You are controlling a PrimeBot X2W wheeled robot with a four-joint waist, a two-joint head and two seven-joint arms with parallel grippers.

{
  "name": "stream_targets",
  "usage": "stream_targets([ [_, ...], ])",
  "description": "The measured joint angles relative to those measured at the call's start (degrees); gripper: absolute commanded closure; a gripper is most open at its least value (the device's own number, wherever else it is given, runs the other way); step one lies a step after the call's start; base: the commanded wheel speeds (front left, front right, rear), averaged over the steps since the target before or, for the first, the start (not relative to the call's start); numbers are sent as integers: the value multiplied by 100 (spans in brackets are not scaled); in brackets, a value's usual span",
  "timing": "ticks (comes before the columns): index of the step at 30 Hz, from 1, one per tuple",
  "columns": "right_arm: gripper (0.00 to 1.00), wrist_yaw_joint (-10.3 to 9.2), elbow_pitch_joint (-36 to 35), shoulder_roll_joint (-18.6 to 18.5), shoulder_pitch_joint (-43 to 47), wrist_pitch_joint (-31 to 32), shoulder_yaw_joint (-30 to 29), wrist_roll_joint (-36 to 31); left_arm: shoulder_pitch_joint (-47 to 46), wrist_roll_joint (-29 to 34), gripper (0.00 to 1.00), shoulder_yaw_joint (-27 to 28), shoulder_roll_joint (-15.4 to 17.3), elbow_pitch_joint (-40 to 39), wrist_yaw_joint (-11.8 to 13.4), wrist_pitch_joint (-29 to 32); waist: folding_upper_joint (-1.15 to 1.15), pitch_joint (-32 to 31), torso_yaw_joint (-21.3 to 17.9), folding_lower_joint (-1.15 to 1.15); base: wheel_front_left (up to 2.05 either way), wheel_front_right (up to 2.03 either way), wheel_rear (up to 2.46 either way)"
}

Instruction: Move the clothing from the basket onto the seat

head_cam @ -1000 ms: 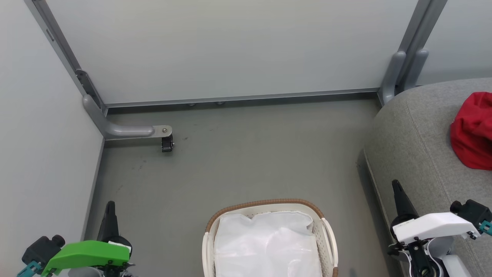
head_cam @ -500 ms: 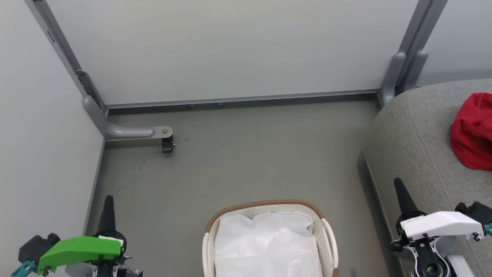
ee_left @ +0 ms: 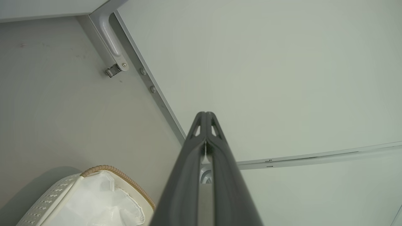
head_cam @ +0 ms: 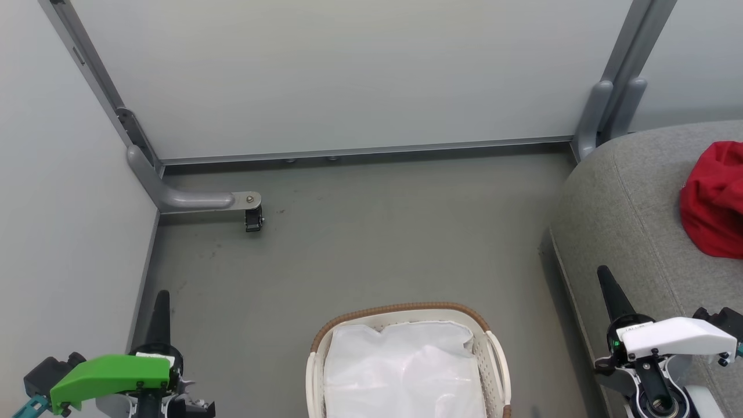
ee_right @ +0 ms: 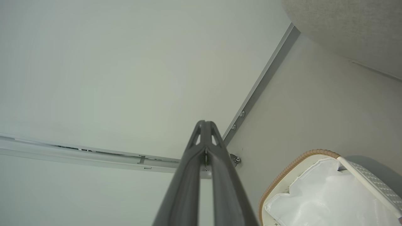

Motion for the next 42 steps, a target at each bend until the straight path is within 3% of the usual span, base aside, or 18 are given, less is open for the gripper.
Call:
stream_targets([
  [42,100,0,-230,-7,16,474,-175,1838,-131,-1730,100,149,14,-230,0,469,0,-63,14,0,0,0,0],
])
